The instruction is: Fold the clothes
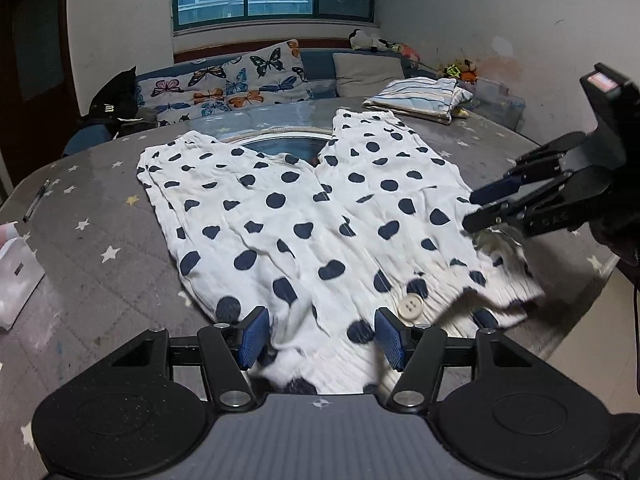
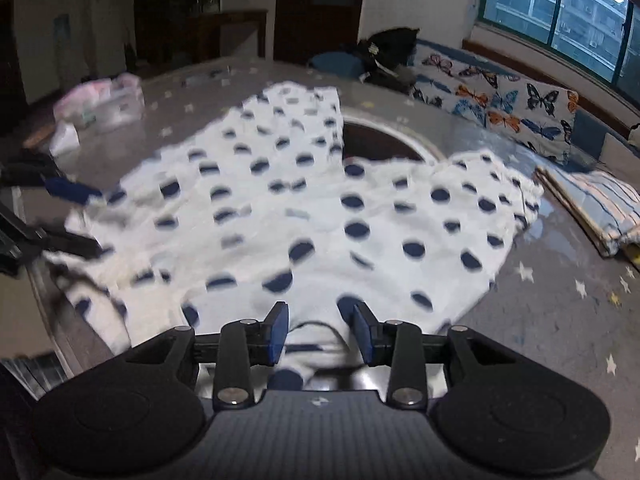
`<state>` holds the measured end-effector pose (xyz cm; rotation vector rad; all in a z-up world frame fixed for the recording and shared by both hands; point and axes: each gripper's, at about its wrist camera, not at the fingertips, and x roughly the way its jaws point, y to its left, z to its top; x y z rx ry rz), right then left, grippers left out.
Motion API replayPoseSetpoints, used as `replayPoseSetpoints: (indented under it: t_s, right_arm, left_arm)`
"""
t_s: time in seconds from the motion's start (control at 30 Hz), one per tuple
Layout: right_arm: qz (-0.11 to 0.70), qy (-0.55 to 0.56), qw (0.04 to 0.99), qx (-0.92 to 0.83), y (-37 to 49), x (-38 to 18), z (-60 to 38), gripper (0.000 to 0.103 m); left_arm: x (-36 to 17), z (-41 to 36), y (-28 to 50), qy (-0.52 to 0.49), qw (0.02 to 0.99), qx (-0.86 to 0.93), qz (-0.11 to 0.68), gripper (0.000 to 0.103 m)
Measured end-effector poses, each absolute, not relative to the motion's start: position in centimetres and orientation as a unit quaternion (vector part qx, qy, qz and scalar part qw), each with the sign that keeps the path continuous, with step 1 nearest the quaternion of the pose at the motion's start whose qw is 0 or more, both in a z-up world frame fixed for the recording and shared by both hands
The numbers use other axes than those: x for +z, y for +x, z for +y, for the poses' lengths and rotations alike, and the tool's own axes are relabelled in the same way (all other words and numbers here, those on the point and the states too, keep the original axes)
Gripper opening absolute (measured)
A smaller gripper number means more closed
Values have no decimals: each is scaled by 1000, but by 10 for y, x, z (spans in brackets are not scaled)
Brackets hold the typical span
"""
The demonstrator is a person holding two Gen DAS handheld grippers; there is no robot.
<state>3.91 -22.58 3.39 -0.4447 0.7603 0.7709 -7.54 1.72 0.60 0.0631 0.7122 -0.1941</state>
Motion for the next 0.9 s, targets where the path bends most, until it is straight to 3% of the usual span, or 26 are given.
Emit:
replayPoseSetpoints:
  t_s: [0.23, 0.6, 0.83, 0.9]
  right_arm:
    - [364, -207, 841, 342, 23, 39, -253, 39]
    - [351, -201, 782, 474, -25, 53, -222, 40]
    - [347, -213, 784, 469, -27, 35, -200, 37]
    - [335, -226, 788, 464, -32, 33, -199, 26]
  left_arm:
    - [8, 22, -91, 18, 931, -100, 350, 62]
    - [-1, 18, -107, 24, 924, -103, 367, 65]
    - [-8, 17, -111, 23, 926, -84, 367, 65]
    - [-9, 17, -110, 22, 927, -78, 366, 65]
